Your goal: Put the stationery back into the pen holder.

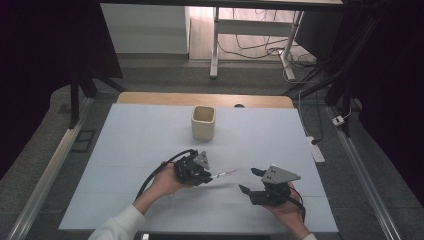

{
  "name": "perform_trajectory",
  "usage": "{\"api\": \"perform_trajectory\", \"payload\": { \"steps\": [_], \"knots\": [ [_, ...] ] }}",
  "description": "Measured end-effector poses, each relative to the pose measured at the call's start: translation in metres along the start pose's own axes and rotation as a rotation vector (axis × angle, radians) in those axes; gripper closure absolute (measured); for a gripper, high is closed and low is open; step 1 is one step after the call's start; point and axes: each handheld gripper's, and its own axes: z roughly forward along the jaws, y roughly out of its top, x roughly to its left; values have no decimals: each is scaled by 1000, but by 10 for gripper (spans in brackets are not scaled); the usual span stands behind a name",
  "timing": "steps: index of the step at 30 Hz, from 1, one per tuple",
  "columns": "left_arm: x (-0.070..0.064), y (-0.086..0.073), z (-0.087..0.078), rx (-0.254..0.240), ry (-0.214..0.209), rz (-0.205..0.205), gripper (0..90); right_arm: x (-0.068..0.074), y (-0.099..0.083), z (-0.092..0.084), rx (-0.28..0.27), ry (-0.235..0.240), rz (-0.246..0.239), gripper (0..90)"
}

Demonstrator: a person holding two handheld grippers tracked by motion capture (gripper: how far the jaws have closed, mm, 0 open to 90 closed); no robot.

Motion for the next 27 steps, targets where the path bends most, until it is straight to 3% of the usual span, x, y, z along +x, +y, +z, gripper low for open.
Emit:
{"api": "perform_trajectory", "payload": {
  "steps": [13,27],
  "knots": [
    [-7,11,6,18,-13,29,792,15,26,25,50,41,-97,324],
    [-11,15,8,20,-31,42,793,27,31,45,189,45,-239,438]
  ]
}}
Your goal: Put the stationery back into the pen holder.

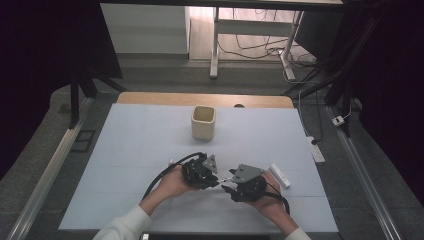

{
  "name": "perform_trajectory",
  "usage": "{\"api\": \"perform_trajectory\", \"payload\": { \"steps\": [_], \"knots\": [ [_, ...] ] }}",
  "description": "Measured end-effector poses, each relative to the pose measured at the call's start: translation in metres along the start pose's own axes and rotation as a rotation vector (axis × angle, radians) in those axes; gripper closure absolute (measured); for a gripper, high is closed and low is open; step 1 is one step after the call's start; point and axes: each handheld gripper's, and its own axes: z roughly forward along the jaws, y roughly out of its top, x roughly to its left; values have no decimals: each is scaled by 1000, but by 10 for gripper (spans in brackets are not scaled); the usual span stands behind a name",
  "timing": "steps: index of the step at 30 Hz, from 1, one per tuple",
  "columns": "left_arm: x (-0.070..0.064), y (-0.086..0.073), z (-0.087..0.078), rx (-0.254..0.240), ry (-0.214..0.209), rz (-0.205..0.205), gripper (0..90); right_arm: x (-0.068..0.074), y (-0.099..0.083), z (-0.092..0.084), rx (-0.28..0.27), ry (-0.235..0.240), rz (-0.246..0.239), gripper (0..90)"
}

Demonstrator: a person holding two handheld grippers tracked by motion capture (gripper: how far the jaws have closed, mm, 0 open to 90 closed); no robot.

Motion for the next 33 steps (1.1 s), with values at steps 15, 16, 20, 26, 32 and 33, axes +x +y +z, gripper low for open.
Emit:
{"api": "perform_trajectory", "payload": {
  "steps": [15,16,20,26,32,33],
  "knots": [
    [-2,1,-6,-48,-61,6,790,11,-1,11,102,-12,-197,697],
    [-2,1,-7,-52,-62,5,790,12,-1,10,102,-12,-204,704],
    [-2,0,-10,-83,-58,0,784,12,-2,10,89,-5,-212,731],
    [-1,-1,-15,-148,-20,-10,736,12,-2,7,52,3,-180,758],
    [1,-4,-21,-207,0,-43,597,8,-4,5,40,-1,-148,765],
    [2,-4,-23,-215,10,-41,582,7,-4,5,37,-3,-145,766]
  ]
}}
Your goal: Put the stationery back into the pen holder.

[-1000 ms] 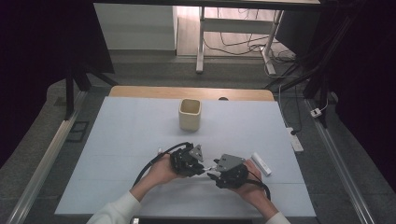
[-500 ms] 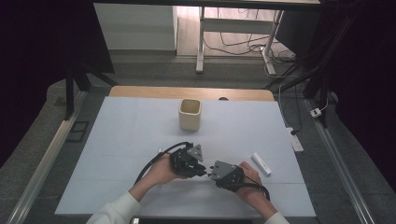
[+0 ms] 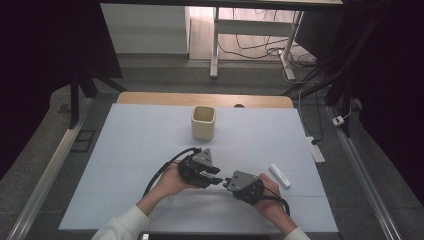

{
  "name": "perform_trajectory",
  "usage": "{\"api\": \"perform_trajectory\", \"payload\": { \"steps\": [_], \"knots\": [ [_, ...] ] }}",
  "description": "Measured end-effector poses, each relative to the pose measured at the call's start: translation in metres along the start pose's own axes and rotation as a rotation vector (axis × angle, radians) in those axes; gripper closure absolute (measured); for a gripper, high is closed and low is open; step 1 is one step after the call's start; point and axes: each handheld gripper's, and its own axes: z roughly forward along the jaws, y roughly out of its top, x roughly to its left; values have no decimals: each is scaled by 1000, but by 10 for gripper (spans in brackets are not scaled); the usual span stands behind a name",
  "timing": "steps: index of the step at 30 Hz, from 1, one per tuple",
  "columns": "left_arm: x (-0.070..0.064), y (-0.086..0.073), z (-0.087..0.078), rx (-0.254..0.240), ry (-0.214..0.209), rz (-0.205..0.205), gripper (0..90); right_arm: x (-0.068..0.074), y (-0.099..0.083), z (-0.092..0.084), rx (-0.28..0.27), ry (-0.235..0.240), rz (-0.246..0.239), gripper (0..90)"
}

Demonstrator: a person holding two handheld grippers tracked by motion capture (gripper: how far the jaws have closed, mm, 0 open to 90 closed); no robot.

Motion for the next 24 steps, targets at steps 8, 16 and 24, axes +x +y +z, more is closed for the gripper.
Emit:
{"api": "perform_trajectory", "payload": {
  "steps": [8,16,24],
  "knots": [
    [2,-4,-8,-62,81,-33,438,-6,-4,-3,-28,-7,64,766],
    [5,-12,-17,-113,160,-82,357,-13,-9,-6,-59,-23,150,767],
    [6,-22,-24,-135,198,-113,342,-20,-14,-12,-89,-37,229,766]
  ]
}}
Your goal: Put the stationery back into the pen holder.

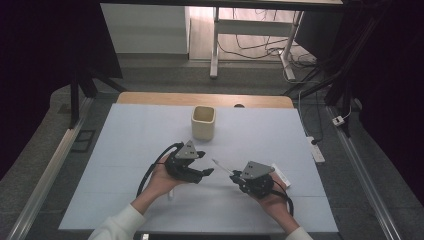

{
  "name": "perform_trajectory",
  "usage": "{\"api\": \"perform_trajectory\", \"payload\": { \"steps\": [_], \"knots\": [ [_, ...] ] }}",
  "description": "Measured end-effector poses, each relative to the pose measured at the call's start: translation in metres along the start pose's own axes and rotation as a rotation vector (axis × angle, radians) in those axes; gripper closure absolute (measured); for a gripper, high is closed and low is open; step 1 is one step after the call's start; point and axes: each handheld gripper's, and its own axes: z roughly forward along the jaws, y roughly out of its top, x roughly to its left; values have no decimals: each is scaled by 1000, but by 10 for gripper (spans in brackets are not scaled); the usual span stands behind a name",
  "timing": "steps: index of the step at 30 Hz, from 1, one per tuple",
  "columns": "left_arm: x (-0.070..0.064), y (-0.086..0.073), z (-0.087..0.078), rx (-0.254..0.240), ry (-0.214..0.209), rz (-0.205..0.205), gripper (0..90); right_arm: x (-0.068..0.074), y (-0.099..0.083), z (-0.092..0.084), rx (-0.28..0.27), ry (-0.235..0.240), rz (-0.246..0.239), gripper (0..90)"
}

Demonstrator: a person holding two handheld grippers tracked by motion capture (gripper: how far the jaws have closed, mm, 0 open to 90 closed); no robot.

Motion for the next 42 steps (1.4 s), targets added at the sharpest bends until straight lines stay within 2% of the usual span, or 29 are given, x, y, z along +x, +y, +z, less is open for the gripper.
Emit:
{"api": "perform_trajectory", "payload": {
  "steps": [9,16,23,28,35,42],
  "knots": [
    [2,-13,-12,-20,38,-41,343,-7,-2,-4,-44,-3,60,767],
    [2,-34,-23,-5,78,-70,343,-10,-3,-5,-71,2,96,767],
    [0,-56,-36,3,117,-87,342,-12,-3,-6,-86,4,107,767],
    [0,-67,-45,6,129,-103,340,-14,-4,-7,-104,9,133,766],
    [1,-75,-50,9,145,-109,337,-16,-5,-8,-141,21,165,766],
    [1,-76,-49,21,151,-104,332,-17,-6,-8,-151,25,186,766]
  ]
}}
